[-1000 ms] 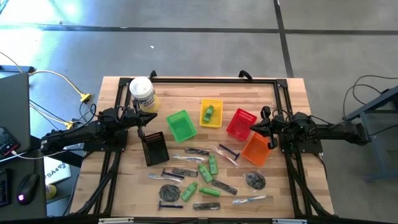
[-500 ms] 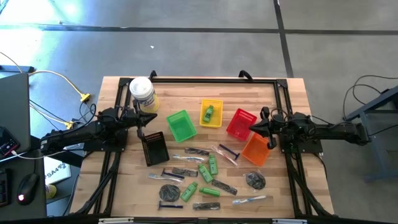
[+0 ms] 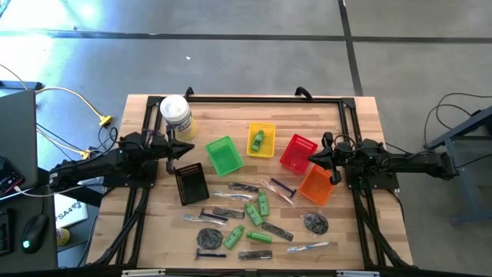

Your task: Pick & Place Travel size toiletries

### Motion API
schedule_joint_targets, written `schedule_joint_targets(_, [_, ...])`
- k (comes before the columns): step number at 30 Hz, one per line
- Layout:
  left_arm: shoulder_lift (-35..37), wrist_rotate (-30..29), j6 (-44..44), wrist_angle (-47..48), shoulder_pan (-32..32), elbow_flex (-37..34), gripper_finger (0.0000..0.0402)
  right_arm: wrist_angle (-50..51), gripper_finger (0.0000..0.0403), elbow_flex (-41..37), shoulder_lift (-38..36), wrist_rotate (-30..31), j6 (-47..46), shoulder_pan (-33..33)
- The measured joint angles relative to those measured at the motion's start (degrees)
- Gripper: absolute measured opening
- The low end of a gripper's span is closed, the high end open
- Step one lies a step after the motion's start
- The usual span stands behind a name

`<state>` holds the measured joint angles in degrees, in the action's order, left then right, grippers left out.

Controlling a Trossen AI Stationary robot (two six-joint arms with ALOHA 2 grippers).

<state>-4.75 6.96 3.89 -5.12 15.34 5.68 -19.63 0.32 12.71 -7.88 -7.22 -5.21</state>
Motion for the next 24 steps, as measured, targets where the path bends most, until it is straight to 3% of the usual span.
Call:
schedule_joint_targets(6, [-9.32, -0.24, 0.28, 2.21, -3.29, 8.7, 0.0, -1.46, 0.0003, 0.0, 0.0, 0.02, -0.02, 0.0])
schedule_joint_targets(13, [-30.72, -3.26, 0.21, 3.31, -12.6, 21.99, 0.0, -1.65, 0.0003, 0.0, 0.0, 0.02, -0.04, 0.0])
schedule_joint_targets(20, [-51.81, -10.29, -6.87, 14.29, -20.19, 35.3, 0.0002, -1.62, 0.0003, 0.0, -0.02, -0.1, -1.47, 0.0])
schedule_joint_targets(24, [-62.66, -11.61, -7.26, 16.15, -23.94, 41.14, 0.0027, -1.12, 0.0003, 0.0, -0.02, -0.15, -1.57, 0.0])
